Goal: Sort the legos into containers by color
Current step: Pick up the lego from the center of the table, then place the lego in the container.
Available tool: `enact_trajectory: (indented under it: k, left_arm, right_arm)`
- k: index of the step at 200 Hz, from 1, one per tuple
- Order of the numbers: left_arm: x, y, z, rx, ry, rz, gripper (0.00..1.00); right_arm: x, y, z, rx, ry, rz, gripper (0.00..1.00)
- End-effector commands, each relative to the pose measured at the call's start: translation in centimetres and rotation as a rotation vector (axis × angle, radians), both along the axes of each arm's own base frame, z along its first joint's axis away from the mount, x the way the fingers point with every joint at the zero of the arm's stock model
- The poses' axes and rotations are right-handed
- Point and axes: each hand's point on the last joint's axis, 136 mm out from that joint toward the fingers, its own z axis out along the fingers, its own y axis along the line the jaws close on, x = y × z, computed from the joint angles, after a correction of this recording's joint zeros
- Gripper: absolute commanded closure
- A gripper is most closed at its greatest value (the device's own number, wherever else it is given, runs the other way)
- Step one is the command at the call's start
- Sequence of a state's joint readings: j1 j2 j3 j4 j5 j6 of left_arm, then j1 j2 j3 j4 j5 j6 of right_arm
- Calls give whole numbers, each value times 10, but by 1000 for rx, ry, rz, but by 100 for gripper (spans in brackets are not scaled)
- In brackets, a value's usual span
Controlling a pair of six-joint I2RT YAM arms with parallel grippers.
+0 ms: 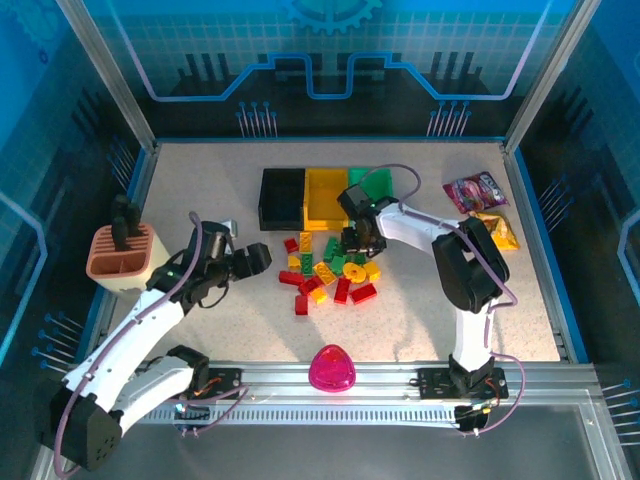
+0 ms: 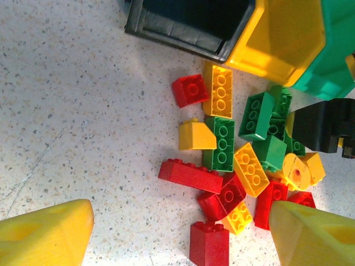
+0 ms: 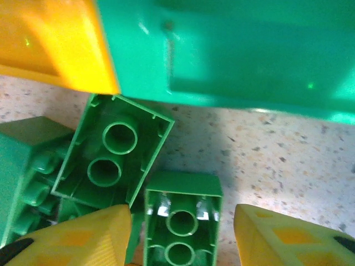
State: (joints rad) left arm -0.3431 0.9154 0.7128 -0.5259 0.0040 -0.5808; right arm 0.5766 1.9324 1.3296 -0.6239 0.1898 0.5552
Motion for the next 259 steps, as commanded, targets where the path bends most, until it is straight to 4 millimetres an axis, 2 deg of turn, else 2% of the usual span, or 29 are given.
enact_trajectory:
  k: [1, 51, 78, 108, 149, 172, 201, 233, 259]
  left_arm:
    - [-3, -2, -2, -19, -1, 3, 17]
    - [-5, -1, -1, -17, -11, 4, 17]
    - [-6, 0, 5, -19, -32, 11, 17]
    - [-6, 0, 8, -25, -42, 10, 18]
    - [-6, -4, 6, -32, -41, -1, 20]
    - [-7, -7, 5, -34, -39, -11, 21]
    - [-9, -15, 2, -27, -25, -39, 24]
    - [-13, -24, -5, -15, -10, -69, 28]
    - [-17, -30, -9, -9, -1, -85, 33]
  right_arm:
    - [-23, -20, -16, -90, 35, -30, 46]
    - [-21, -9, -22, -38, 51, -8, 47]
    - [-18, -8, -14, -44, 24, -9, 57]
    - [-14, -9, 11, -47, -28, 3, 69]
    - [-2, -5, 61, -19, -129, 32, 74]
    - [16, -6, 85, 1, -188, 37, 74]
    - [46, -11, 100, 11, -217, 29, 74]
    - [78, -16, 97, 19, -210, 14, 74]
    - [98, -22, 83, 21, -177, -7, 75]
